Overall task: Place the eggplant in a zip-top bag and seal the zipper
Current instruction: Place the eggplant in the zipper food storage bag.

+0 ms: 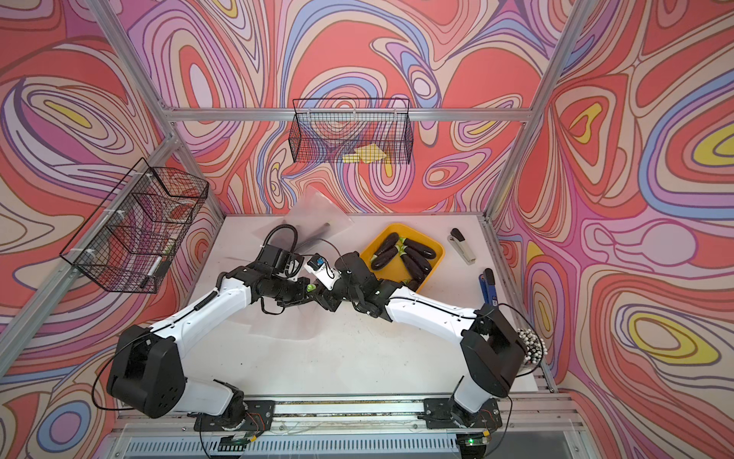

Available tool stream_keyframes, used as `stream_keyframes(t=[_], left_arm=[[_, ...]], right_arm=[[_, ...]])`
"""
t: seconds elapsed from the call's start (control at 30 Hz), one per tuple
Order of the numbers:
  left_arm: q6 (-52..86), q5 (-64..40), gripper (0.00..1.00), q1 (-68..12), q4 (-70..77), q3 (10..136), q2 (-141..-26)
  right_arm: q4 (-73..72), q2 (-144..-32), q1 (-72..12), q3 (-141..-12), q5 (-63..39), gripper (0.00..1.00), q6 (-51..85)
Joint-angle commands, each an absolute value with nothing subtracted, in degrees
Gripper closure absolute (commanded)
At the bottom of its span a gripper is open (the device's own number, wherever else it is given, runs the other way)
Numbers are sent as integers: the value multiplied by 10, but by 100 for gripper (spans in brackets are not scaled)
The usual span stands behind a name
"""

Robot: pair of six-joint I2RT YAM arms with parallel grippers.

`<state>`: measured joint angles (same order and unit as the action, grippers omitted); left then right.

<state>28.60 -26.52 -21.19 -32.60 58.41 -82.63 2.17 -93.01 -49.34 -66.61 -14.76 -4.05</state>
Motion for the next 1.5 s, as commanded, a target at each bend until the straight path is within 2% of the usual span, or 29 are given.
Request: stream_keyframes(t=[0.0,0.1,0.17,0.2,0.33,0.57,0.7,0.87,0.97,1.0,1.1,1.17,1.33,1.37,1.4,1.47], left_arm=[[295,-272,100,-204,-345,592,-821],[293,-262,100,-202,-347,592,-810],[290,-243,100,-203,-352,595,-802],[287,-230,100,-204,-354,596,-795],[276,-202,100,-204,-357,596,-773],[273,-201,100,-205,-343,586,-762],[269,-185,100,-206,-333,591,-741],[236,-195,100,-212,-368,631,-739],[226,-207,100,-214,-383,638,-738],[224,-206,100,-214,-384,635,-738],[227,-174,100,-214,-400,629,-744],[228,-151,100,-215,-408,625,-758],[240,-152,100,-215,-383,613,-792],[243,-154,100,-215,-374,612,-797],[245,-155,100,-215,-368,612,-801],[243,-155,100,-220,-360,616,-815]], right_arm=[[11,-947,-496,-672,-137,55,-36],[-11,-948,-482,-656,-128,61,20],[-33,-952,-469,-651,-137,74,81],[-41,-956,-466,-651,-145,77,104],[-61,-966,-462,-657,-159,75,179],[-101,-986,-458,-678,-239,76,341],[38,-1007,-463,-731,-232,77,298],[133,-1042,-485,-789,-164,75,215],[147,-1070,-487,-812,-161,74,218],[142,-1074,-487,-812,-162,72,220],[151,-1086,-486,-826,-159,58,226],[150,-1068,-482,-820,-148,36,230],[116,-984,-452,-781,-162,27,249],[115,-969,-447,-775,-159,22,254],[112,-957,-444,-769,-156,3,257],[101,-928,-434,-753,-148,2,265]])
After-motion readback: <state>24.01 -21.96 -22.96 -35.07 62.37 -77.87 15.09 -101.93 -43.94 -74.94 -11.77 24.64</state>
